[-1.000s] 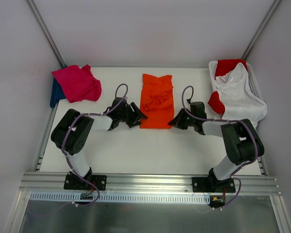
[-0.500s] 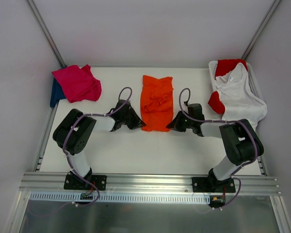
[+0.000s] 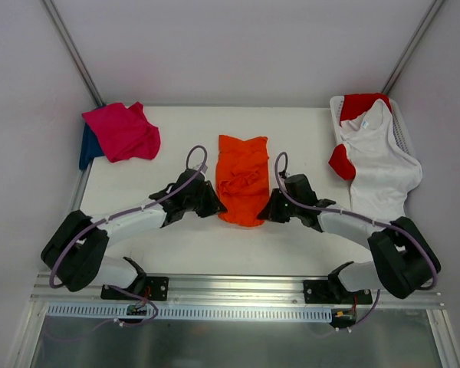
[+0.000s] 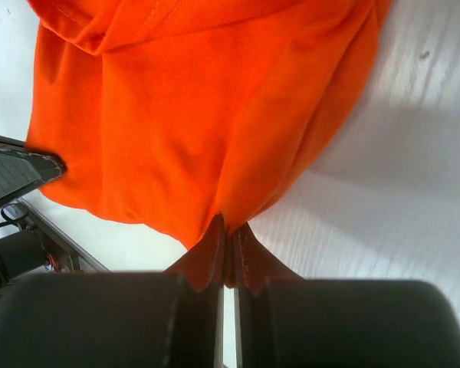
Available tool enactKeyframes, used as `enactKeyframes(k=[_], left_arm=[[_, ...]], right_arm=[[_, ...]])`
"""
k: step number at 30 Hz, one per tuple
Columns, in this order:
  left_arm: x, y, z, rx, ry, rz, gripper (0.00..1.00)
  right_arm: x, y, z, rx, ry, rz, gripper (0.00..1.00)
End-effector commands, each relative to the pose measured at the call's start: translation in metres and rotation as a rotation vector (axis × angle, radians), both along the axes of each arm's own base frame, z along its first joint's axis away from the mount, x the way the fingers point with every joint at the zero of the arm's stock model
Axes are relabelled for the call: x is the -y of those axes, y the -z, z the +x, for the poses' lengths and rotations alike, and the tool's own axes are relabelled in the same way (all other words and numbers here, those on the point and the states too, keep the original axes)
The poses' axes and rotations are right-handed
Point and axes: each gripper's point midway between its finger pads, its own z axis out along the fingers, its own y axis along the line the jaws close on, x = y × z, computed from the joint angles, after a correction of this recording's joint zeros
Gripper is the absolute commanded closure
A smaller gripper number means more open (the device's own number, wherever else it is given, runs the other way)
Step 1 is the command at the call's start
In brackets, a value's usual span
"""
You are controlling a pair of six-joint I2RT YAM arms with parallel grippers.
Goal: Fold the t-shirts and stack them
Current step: Fold the tshirt
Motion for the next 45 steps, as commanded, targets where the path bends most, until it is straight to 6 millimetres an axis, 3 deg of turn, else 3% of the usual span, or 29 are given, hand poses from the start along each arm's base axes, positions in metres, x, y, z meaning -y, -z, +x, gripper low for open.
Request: enactKeyframes(k=[1, 2, 8, 9, 12, 13, 15, 18, 19, 21, 22, 23, 24, 25, 27, 28, 30, 32, 33, 35, 36, 38, 41, 42, 43, 45], left_arm=[[-0.016, -0.009, -0.014, 0.014, -0.016, 0.031, 1.00], [-0.017, -0.021, -0.014, 0.040, -0.023, 0.018, 1.00], [-0.026, -0.045, -0.005, 0.096, -0.071, 0.037, 1.00], [-0.026, -0.046, -0.002, 0.102, -0.075, 0.041, 1.00], [-0.021, -0.054, 0.011, 0.113, -0.074, 0.059, 1.00], [-0.020, -0.056, 0.015, 0.116, -0.071, 0.058, 1.00], [-0.013, -0.063, 0.027, 0.116, -0.071, 0.053, 1.00], [-0.012, -0.077, 0.052, 0.152, -0.094, 0.056, 1.00], [-0.012, -0.083, 0.059, 0.163, -0.100, 0.053, 1.00], [-0.010, -0.093, 0.077, 0.180, -0.110, 0.047, 1.00], [-0.014, -0.097, 0.085, 0.184, -0.119, 0.043, 1.00], [-0.012, -0.103, 0.096, 0.193, -0.126, 0.040, 1.00], [-0.013, -0.104, 0.101, 0.196, -0.129, 0.044, 1.00], [-0.013, -0.108, 0.112, 0.200, -0.143, 0.039, 1.00], [-0.015, -0.109, 0.121, 0.205, -0.158, 0.044, 1.00], [-0.019, -0.111, 0.131, 0.208, -0.178, 0.046, 1.00], [-0.022, -0.111, 0.140, 0.205, -0.201, 0.044, 1.00], [-0.024, -0.111, 0.154, 0.202, -0.213, 0.042, 1.00], [-0.025, -0.110, 0.159, 0.197, -0.213, 0.042, 1.00], [-0.025, -0.108, 0.173, 0.189, -0.217, 0.033, 1.00], [-0.025, -0.107, 0.178, 0.184, -0.217, 0.028, 1.00], [-0.024, -0.102, 0.190, 0.172, -0.223, 0.027, 1.00], [-0.026, -0.097, 0.207, 0.159, -0.234, 0.018, 1.00], [-0.029, -0.096, 0.212, 0.156, -0.240, 0.016, 1.00], [-0.028, -0.092, 0.221, 0.150, -0.238, 0.014, 1.00], [-0.029, -0.087, 0.229, 0.137, -0.239, 0.005, 1.00]], right_arm=[[0.011, -0.023, -0.003, 0.061, 0.045, -0.041, 1.00], [0.018, -0.021, -0.011, 0.030, 0.051, -0.072, 1.00], [0.035, -0.061, -0.003, 0.093, 0.090, -0.149, 0.99], [0.033, -0.075, 0.004, 0.120, 0.094, -0.149, 0.99], [0.039, -0.078, 0.015, 0.132, 0.094, -0.221, 0.99], [0.034, -0.090, 0.024, 0.153, 0.091, -0.216, 0.99], [0.033, -0.085, 0.032, 0.126, 0.078, -0.255, 1.00], [0.025, -0.098, 0.054, 0.150, 0.075, -0.257, 1.00], [0.026, -0.092, 0.055, 0.134, 0.073, -0.268, 1.00], [0.023, -0.104, 0.072, 0.155, 0.077, -0.252, 0.99], [0.023, -0.096, 0.078, 0.134, 0.067, -0.273, 0.99], [0.021, -0.107, 0.091, 0.153, 0.075, -0.262, 0.99], [0.020, -0.099, 0.096, 0.128, 0.063, -0.278, 0.99], [0.018, -0.109, 0.109, 0.151, 0.074, -0.265, 0.99], [0.015, -0.110, 0.120, 0.147, 0.067, -0.251, 0.99], [0.017, -0.102, 0.129, 0.126, 0.075, -0.260, 1.00], [0.013, -0.114, 0.148, 0.147, 0.078, -0.234, 0.99], [0.015, -0.104, 0.163, 0.116, 0.085, -0.240, 0.99], [0.012, -0.117, 0.174, 0.130, 0.082, -0.216, 1.00], [0.014, -0.109, 0.189, 0.104, 0.091, -0.216, 1.00], [0.011, -0.119, 0.198, 0.120, 0.090, -0.196, 1.00], [0.013, -0.115, 0.210, 0.109, 0.107, -0.189, 0.99], [0.014, -0.127, 0.230, 0.138, 0.123, -0.167, 0.99], [0.014, -0.118, 0.234, 0.115, 0.121, -0.174, 0.99], [0.015, -0.130, 0.245, 0.138, 0.132, -0.159, 0.99], [0.017, -0.119, 0.255, 0.105, 0.130, -0.155, 0.99]])
